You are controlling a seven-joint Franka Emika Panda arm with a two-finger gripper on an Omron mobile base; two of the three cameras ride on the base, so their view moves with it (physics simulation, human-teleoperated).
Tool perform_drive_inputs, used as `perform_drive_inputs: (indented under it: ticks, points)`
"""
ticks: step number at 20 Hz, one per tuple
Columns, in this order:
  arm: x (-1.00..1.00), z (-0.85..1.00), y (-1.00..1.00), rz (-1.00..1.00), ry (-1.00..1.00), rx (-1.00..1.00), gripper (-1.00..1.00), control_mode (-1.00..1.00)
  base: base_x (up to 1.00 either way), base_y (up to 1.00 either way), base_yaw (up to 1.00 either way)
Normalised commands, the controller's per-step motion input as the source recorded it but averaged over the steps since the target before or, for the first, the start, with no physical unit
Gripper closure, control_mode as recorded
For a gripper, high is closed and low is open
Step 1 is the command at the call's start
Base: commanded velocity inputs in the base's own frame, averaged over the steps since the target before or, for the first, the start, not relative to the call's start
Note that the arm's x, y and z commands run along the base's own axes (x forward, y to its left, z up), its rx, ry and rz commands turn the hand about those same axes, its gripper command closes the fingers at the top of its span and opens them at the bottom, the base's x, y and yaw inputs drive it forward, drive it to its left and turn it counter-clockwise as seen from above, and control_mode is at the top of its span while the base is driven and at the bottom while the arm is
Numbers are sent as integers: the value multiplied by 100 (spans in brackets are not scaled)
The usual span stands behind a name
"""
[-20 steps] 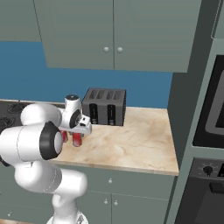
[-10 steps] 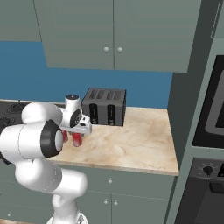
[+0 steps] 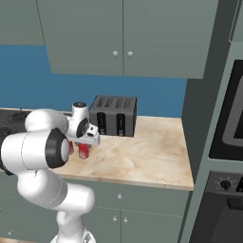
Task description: Four empty soda cans are scattered around the kitchen. Gather all the cans and cluster them next to the stove for recycling.
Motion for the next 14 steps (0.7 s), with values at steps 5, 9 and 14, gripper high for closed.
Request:
perform_drive_inputs:
  ticks: [5, 9, 14]
  points:
    - [-12, -19, 0, 0, 0, 2, -100, -100, 0, 0, 0]
    - [-21, -6, 0, -1, 0, 3, -100, -100, 0, 0, 0]
    - [-23, 0, 0, 0, 0, 3, -100, -100, 0, 0, 0]
